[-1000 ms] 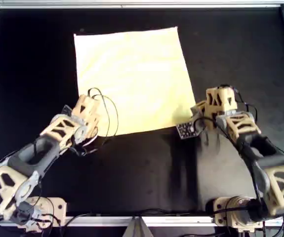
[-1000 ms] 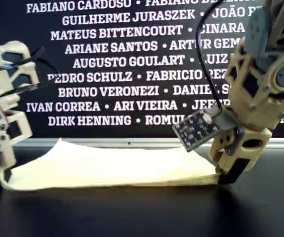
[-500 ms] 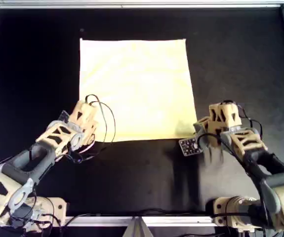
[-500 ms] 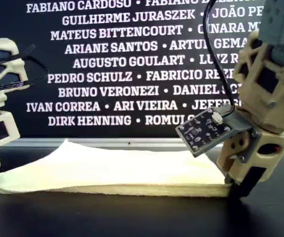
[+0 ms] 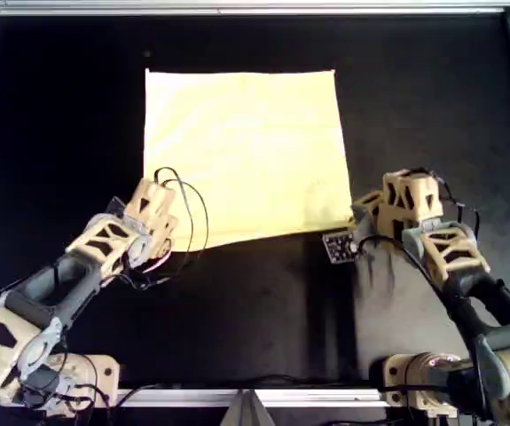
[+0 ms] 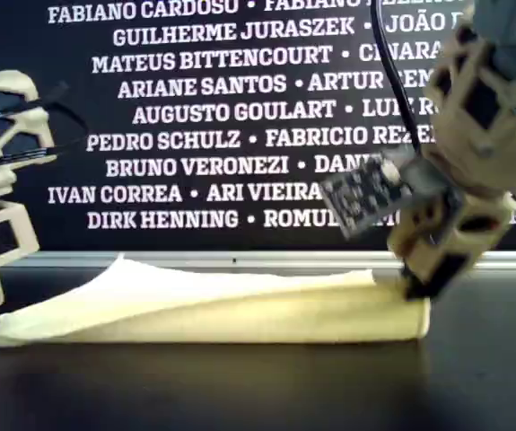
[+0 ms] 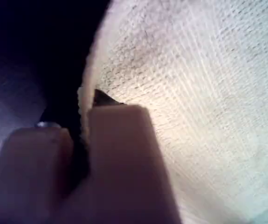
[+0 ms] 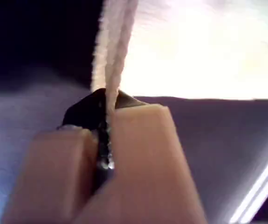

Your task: Fold a cloth

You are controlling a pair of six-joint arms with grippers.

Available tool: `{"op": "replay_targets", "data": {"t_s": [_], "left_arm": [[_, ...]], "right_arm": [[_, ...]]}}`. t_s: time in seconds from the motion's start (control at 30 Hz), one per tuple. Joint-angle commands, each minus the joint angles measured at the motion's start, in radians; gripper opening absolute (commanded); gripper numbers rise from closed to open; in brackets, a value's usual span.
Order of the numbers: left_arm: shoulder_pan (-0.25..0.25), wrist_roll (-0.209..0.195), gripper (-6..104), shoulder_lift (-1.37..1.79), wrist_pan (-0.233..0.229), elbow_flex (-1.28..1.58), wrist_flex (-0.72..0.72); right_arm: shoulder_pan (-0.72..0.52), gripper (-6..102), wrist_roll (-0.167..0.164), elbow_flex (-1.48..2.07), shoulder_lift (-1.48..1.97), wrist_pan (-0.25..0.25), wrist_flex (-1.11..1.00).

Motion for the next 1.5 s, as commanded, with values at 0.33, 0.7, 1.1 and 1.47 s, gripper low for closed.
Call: {"op": "replay_targets", "data": {"t_s": [0.33, 0.7, 1.1, 1.47], "left_arm": [[0.195, 0.008, 1, 0.011, -0.008, -0.416, -0.018], [0.196, 0.008, 1, -0.181, -0.006, -0.663, -0.028], [0.288, 0.008, 1, -0.557, -0.005, -1.210, -0.028], [0.278, 0.006, 1, -0.819, 0.011, -1.552, -0.028]], "right_arm": [[-0.023, 1, -0.012, -0.299, 0.031, 0.011, -0.043], [-0.025, 1, -0.020, -0.695, -0.334, 0.003, -0.046], [-0.023, 1, -0.018, -1.310, -0.808, 0.005, -0.046], [-0.025, 1, -0.020, -1.700, -1.078, 0.011, -0.046]]}}
